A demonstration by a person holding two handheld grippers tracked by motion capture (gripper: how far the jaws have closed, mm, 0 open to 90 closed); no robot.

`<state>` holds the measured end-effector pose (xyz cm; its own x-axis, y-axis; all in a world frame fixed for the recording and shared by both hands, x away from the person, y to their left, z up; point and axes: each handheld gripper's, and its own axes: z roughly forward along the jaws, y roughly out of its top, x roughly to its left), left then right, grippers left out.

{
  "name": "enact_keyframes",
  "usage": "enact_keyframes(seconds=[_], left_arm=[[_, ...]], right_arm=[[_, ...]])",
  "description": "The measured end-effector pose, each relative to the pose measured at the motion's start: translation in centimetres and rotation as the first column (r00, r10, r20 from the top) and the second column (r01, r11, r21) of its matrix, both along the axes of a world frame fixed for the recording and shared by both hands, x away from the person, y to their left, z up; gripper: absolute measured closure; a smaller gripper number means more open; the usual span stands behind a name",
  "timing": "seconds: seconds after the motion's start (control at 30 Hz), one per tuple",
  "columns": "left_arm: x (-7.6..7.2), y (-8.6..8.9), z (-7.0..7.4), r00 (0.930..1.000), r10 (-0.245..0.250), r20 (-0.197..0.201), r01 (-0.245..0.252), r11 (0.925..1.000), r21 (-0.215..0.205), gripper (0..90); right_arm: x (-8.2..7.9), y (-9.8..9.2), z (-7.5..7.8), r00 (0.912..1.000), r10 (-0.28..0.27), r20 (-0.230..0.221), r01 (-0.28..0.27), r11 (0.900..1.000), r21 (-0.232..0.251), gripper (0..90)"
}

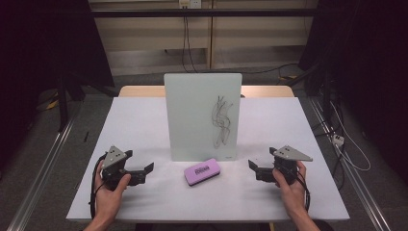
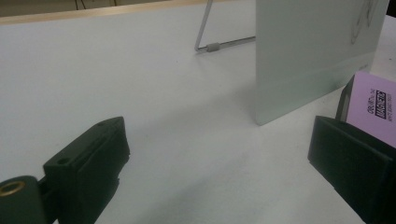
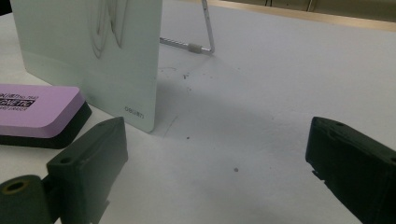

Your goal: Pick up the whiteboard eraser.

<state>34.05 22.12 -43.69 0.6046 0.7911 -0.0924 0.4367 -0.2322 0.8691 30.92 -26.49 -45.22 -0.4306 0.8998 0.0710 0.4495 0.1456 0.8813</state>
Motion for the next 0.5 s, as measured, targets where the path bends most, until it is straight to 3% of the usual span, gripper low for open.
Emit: enact_keyframes(seconds=[0.4, 0.5], left_arm=[[0.1, -1.0, 0.1, 0.9982, -0.048, -0.036, 0.05, 0.9976, 0.047, 5.6], [0.2, -1.3, 0.1, 0.9981, -0.055, -0.028, 0.056, 0.9968, 0.057, 6.3]], right_arm=[[0.1, -0.1, 0.0, 0.9999, 0.015, 0.005, -0.015, 1.0, 0.012, 6.9], [0.1, 0.0, 0.0, 0.9997, 0.026, 0.002, -0.026, 1.0, 0.015, 6.8]])
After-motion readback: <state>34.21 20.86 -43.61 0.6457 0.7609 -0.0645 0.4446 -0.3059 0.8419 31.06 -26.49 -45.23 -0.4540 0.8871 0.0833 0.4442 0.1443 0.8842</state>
